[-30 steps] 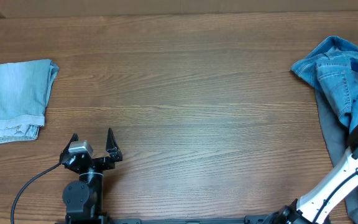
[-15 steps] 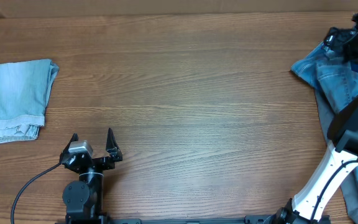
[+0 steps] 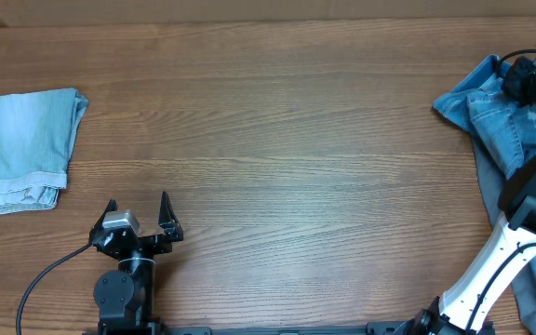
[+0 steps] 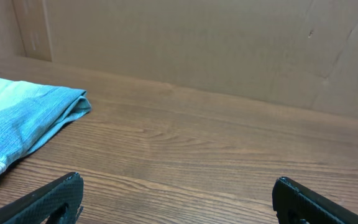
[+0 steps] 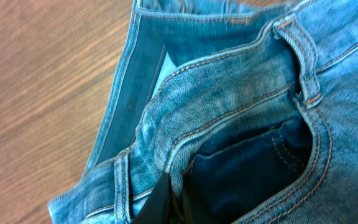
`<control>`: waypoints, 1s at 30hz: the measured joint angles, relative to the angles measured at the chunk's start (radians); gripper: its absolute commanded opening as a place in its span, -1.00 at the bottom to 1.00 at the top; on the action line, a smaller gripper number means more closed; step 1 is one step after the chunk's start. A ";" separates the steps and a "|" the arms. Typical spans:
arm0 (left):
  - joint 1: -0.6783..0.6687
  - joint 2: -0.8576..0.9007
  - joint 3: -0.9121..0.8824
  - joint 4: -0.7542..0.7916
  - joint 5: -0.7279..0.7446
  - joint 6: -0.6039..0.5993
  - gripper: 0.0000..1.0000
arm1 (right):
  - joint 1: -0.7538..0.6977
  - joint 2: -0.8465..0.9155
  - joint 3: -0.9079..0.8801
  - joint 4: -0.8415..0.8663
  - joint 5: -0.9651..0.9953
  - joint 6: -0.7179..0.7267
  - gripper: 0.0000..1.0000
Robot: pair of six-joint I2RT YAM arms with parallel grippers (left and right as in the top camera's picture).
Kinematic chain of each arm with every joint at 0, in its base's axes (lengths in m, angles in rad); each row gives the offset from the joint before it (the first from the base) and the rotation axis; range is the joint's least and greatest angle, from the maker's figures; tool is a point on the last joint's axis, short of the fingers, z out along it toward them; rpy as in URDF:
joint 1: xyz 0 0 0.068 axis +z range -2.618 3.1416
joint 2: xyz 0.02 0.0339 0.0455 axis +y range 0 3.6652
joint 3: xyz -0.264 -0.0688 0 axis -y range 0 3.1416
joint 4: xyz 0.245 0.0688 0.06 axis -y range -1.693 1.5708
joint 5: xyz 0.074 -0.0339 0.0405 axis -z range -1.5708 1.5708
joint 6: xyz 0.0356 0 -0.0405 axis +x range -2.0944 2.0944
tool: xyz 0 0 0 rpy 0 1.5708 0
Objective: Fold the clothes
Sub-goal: 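Drag the jeans with the right gripper toward the table center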
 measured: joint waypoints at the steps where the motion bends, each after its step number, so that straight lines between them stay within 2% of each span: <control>1: 0.000 0.000 0.000 0.000 0.000 0.000 1.00 | 0.000 0.000 0.016 -0.028 -0.005 0.000 -0.92; 5: 0.000 0.000 0.000 0.000 0.000 0.000 1.00 | 0.001 -0.036 0.210 -0.173 -0.015 0.001 -0.92; 8: 0.000 0.000 0.000 0.000 0.000 0.000 1.00 | 0.027 -0.175 0.261 -0.232 -0.016 0.012 -0.92; 11: 0.000 0.000 0.000 0.000 0.000 0.000 1.00 | 0.112 -0.284 0.267 -0.296 -0.024 0.028 -0.92; 14: 0.000 0.000 0.000 0.000 0.000 0.000 1.00 | 0.257 -0.296 0.271 -0.306 -0.071 0.055 -0.92; 21: 0.000 0.000 0.000 0.000 0.000 0.000 1.00 | 0.668 -0.256 0.270 -0.047 -0.105 0.147 -0.92; 25: 0.000 0.000 0.000 0.000 0.000 0.000 1.00 | 0.842 -0.147 0.253 0.143 -0.121 0.177 -0.92; 30: 0.000 0.000 0.000 0.000 0.000 0.000 1.00 | 1.043 -0.025 0.239 0.292 -0.118 0.183 -0.92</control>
